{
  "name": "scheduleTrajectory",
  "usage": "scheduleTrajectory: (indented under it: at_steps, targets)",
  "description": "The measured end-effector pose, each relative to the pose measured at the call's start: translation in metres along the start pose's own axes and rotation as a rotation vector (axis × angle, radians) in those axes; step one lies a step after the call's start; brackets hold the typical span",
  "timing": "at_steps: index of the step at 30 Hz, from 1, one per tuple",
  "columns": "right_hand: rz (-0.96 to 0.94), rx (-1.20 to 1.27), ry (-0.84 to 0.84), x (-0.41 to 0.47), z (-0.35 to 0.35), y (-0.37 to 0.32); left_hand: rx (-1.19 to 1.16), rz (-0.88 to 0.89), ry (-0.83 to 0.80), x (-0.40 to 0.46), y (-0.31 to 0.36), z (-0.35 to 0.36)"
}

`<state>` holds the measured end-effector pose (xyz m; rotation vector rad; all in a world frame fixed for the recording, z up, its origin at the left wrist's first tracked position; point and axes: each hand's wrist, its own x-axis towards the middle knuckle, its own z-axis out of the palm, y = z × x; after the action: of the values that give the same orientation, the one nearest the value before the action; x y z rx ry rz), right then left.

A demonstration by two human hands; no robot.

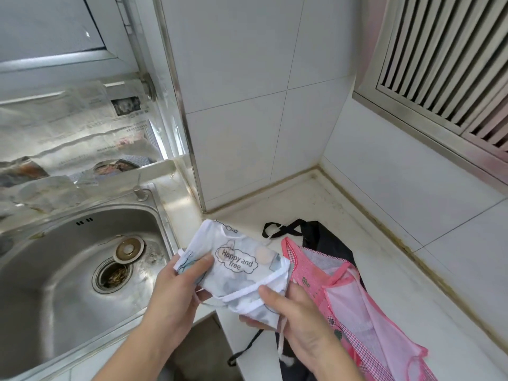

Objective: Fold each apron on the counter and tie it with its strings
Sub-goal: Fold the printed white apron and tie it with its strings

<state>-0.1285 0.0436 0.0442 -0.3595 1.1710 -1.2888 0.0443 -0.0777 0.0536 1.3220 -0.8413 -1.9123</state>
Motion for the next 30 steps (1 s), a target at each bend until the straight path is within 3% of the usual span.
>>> scheduleTrajectory:
  at_steps: [2, 5, 7, 9, 11, 14, 15, 24, 30]
  targets:
    - [-0.041, -0.085, 0.054, -0.002, 0.001, -0.006, 0.074, -0.038, -0.004, -0.005, 0.003, 0.003]
    - [-0.076, -0.147, 0.162, -0.007, -0.007, -0.021, 0.491, -0.114, 0.050, -0.016, 0.014, -0.003]
    - [-0.081, -0.169, 0.171, -0.011, -0.014, -0.031, 0.763, 0.062, 0.253, -0.018, 0.024, -0.012]
    - [-0.071, -0.236, 0.147, -0.015, -0.019, -0.038, 0.845, 0.312, 0.379, -0.017, 0.033, -0.021]
    - [-0.062, -0.239, 0.107, -0.016, -0.019, -0.041, 0.831, 0.292, 0.186, -0.012, 0.042, -0.024]
    - [-0.070, -0.152, 0.041, -0.017, -0.015, -0.044, 0.655, -0.094, -0.326, -0.009, 0.048, -0.016]
    - [-0.073, -0.131, 0.031, -0.018, -0.013, -0.044, 0.570, -0.156, -0.410, -0.009, 0.049, -0.016]
    - [0.020, -0.102, 0.030, -0.031, -0.017, -0.052, 0.391, -0.176, -0.459, -0.022, 0.046, -0.010]
    - [-0.013, -0.146, 0.025, -0.036, -0.014, -0.051, 0.443, 0.019, -0.555, -0.029, 0.055, -0.012]
